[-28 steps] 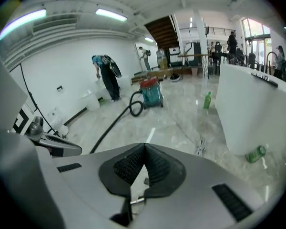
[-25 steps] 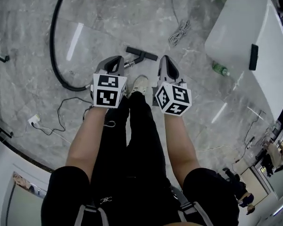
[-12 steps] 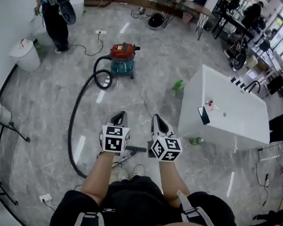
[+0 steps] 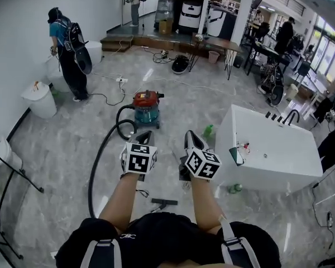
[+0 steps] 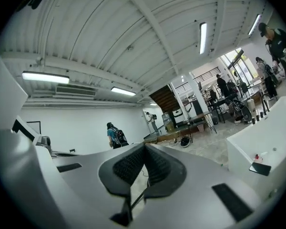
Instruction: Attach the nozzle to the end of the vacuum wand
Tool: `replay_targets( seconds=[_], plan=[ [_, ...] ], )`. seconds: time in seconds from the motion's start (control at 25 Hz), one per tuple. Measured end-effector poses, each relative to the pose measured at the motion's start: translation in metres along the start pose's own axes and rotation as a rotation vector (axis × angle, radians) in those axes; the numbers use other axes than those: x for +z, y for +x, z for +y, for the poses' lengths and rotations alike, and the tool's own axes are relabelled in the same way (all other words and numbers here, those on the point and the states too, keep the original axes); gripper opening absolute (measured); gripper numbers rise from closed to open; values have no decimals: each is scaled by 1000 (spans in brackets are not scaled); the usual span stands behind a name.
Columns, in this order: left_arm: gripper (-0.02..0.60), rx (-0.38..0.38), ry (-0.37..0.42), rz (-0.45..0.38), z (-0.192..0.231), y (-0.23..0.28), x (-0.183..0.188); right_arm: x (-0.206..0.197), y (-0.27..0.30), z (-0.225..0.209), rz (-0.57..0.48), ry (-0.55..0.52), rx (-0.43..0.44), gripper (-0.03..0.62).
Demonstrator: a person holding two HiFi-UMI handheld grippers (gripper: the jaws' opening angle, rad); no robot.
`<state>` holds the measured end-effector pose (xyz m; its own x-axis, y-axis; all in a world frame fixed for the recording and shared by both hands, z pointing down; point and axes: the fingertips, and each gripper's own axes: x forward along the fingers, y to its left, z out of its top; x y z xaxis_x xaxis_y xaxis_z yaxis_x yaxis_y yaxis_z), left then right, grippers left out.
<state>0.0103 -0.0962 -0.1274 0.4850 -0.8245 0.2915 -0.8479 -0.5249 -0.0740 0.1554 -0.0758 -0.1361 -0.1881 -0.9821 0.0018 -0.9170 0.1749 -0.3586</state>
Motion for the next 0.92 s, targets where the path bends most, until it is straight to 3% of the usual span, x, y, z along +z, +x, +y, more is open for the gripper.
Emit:
replay_targets(
  seconds=[0.2,0.44,0.92],
  plan=[
    [11,-26,-5,-42,-11,0,18,10,1,-2,-24,22,27,12],
    [11,-33,0,-31,-15,12,20,7,7,-11,1,84,63,14],
    [11,-51,-17,-32,-18,47,17,3,30,-33,20,60,77,12]
  ],
)
